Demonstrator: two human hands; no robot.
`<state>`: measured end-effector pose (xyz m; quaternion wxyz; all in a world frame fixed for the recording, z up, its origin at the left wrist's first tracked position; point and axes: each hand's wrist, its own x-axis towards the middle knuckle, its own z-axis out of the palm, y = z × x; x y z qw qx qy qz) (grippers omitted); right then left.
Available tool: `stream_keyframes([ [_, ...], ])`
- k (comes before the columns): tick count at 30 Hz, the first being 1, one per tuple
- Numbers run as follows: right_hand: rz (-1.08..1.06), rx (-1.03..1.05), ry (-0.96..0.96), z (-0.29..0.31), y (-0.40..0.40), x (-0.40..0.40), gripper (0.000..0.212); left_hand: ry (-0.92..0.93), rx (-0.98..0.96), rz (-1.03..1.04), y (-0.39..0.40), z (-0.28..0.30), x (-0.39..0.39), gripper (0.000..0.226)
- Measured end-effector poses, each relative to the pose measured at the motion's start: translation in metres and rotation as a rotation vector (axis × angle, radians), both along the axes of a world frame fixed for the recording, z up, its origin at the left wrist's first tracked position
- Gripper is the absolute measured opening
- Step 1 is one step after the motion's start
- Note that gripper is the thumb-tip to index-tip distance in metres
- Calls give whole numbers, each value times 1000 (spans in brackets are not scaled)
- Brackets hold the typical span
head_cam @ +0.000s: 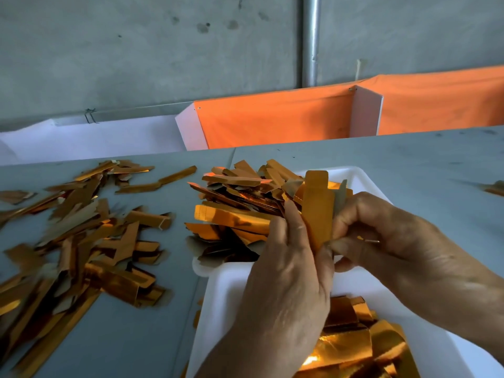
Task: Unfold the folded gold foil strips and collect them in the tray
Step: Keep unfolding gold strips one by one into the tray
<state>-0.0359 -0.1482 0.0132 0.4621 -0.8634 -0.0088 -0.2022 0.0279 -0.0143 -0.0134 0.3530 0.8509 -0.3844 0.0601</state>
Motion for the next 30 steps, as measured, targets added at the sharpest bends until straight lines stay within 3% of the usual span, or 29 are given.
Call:
stream_keyframes([
  [4, -10, -91, -4, -5, 2, 3, 25, -92, -17, -4, -2, -6, 0, 81],
  [9, 123, 137, -18, 0, 3, 2, 15, 379, -299, -195, -3, 5, 2, 54],
  [12, 171, 180, -31, 4, 3, 0, 5, 450, -355, -156, 0, 14, 3, 51],
  [15, 135, 74, -15, 3, 1, 0, 6, 372, -354, -144, 6, 11, 2, 54],
  [18, 101, 63, 20, 3, -4, 0, 4, 121, -255, -106, 3, 5, 1, 54],
  [20, 74, 35, 33, 3, -7, -1, 6, 54, -192, -77, 2, 2, 0, 59],
  [24, 22, -7, 28, 2, -5, 0, 18, 92, -182, -11, 1, 2, 3, 52],
  [27, -26, -13, 6, -1, -4, 4, 8, 118, -220, 25, 2, 2, 6, 44],
  [30, -50, 67, -67, -2, 0, 4, 20, 87, -253, 14, 1, 3, 4, 35],
])
